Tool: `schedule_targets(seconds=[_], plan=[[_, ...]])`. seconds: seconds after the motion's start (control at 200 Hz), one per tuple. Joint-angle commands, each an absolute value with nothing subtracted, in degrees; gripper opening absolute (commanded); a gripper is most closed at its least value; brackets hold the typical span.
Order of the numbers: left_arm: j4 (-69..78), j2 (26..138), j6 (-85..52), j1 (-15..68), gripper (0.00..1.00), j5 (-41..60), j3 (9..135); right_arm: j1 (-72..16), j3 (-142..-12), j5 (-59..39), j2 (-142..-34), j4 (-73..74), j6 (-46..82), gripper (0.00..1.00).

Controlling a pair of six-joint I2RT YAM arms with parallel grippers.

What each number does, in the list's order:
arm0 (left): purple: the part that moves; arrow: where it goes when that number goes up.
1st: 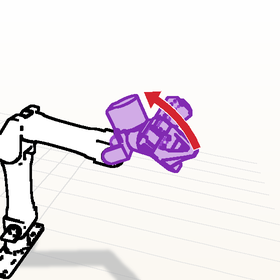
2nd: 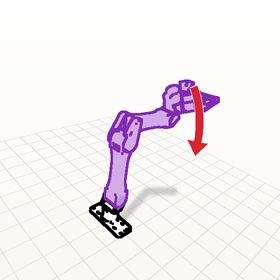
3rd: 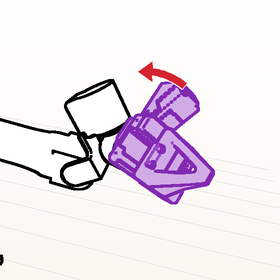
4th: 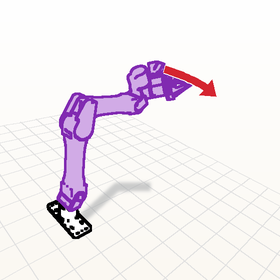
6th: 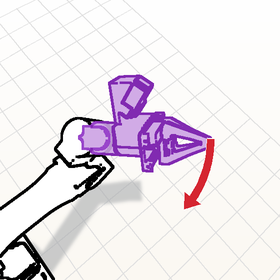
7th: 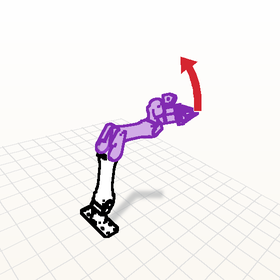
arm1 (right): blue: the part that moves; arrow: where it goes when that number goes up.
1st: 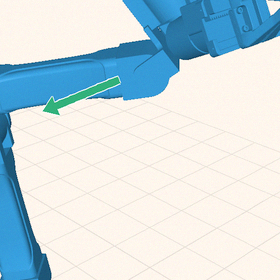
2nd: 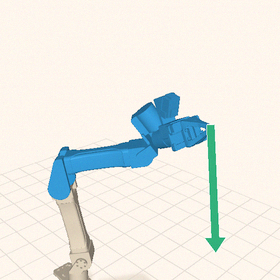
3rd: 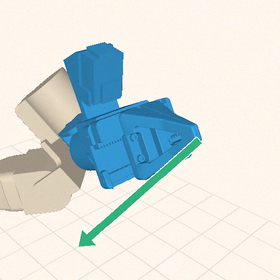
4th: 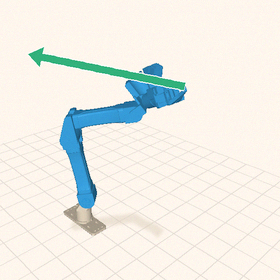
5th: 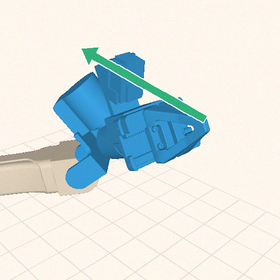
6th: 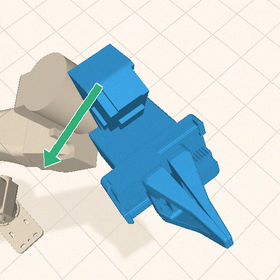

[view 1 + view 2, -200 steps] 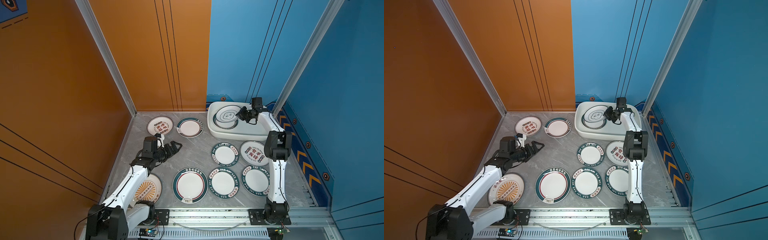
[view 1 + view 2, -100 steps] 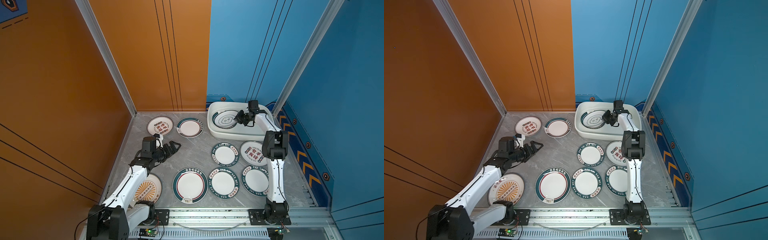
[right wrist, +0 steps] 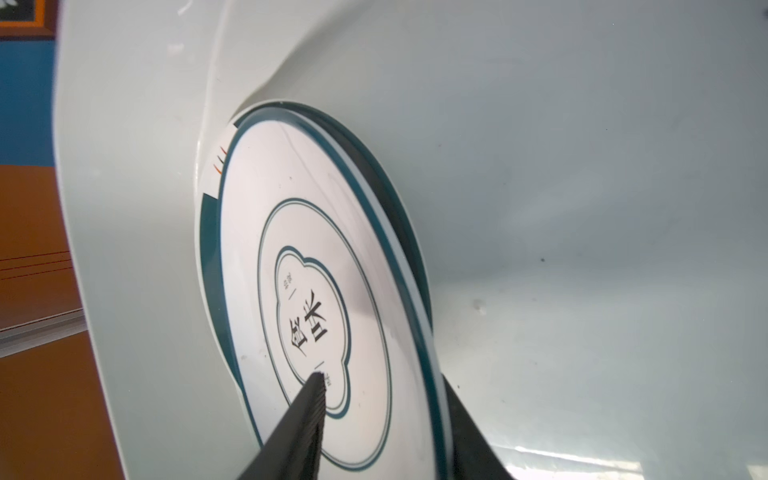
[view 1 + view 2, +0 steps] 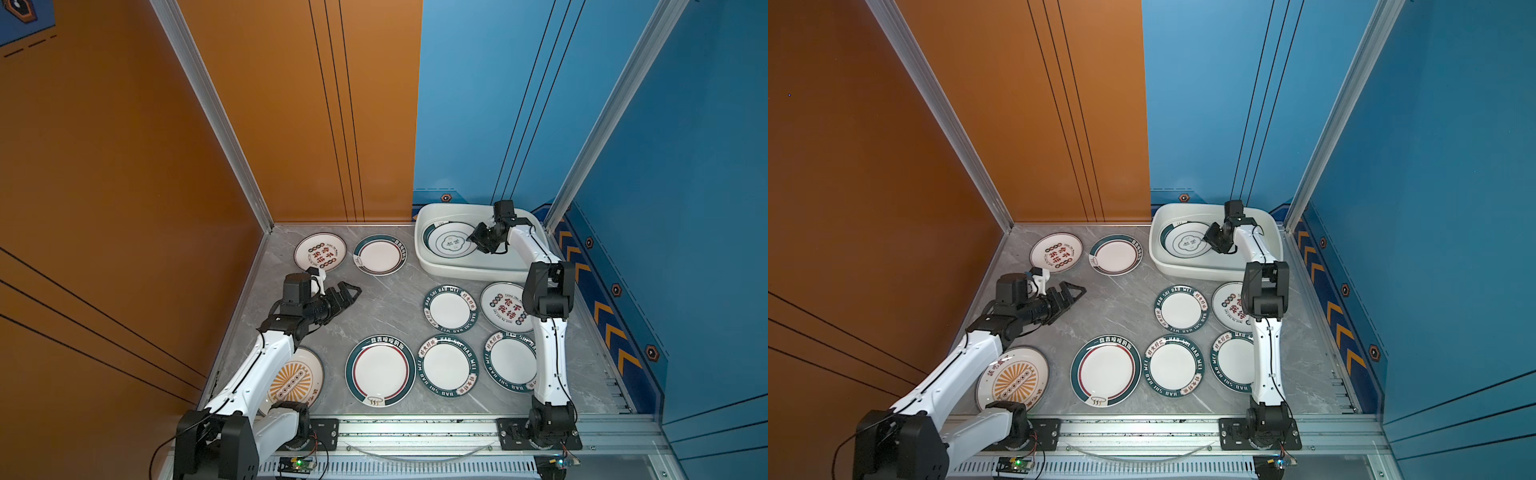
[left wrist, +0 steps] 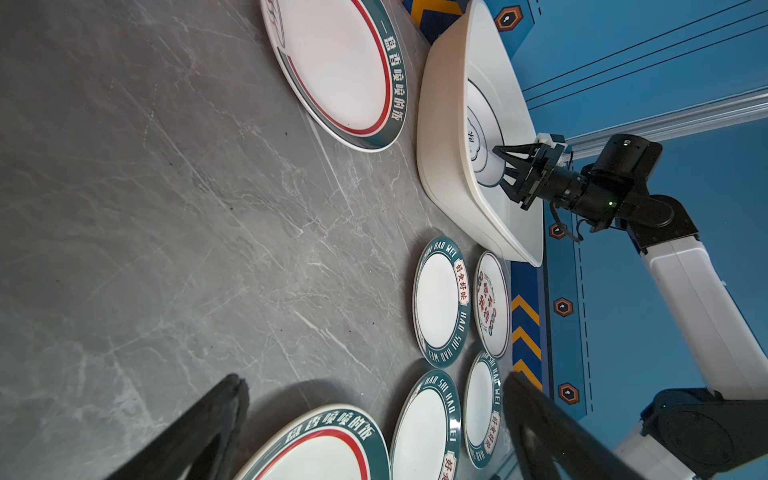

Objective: Place the plates into the plastic bin on the countertop
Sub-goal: 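Lower the plate onto the bin floor and open the right gripper, then withdraw the right gripper from the bin while the left gripper moves to the red-striped plate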

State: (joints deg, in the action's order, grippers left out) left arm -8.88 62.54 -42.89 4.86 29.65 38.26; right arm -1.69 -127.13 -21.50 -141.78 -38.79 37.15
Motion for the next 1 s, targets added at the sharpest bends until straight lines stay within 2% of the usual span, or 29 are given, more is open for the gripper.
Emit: schedule_targets(seconds=[0.0,0.245,0.621,0.751,0.991], plan=[[-10.30,61.79,-41.66,4.31,0.98,30.85,37.53,-2.93,-129.14,-15.53,-141.13,-43.88,32.52,0.45],[-9.95,61.90,-42.32,4.40,0.98,30.50,37.09,-4.72,-132.62,-10.55,-142.48,-47.73,29.40,0.47],[-8.54,62.98,-43.67,4.79,0.98,29.73,37.57,-6.07,-134.50,-8.48,-143.68,-48.43,29.42,0.47],[-7.62,65.41,-44.87,5.50,0.98,27.80,39.16,-5.02,-131.30,-5.81,-138.31,-47.42,28.06,0.47],[0.39,74.55,-51.97,8.47,0.98,20.97,41.94,-3.08,-117.80,-9.12,-119.24,-39.20,27.45,0.47]])
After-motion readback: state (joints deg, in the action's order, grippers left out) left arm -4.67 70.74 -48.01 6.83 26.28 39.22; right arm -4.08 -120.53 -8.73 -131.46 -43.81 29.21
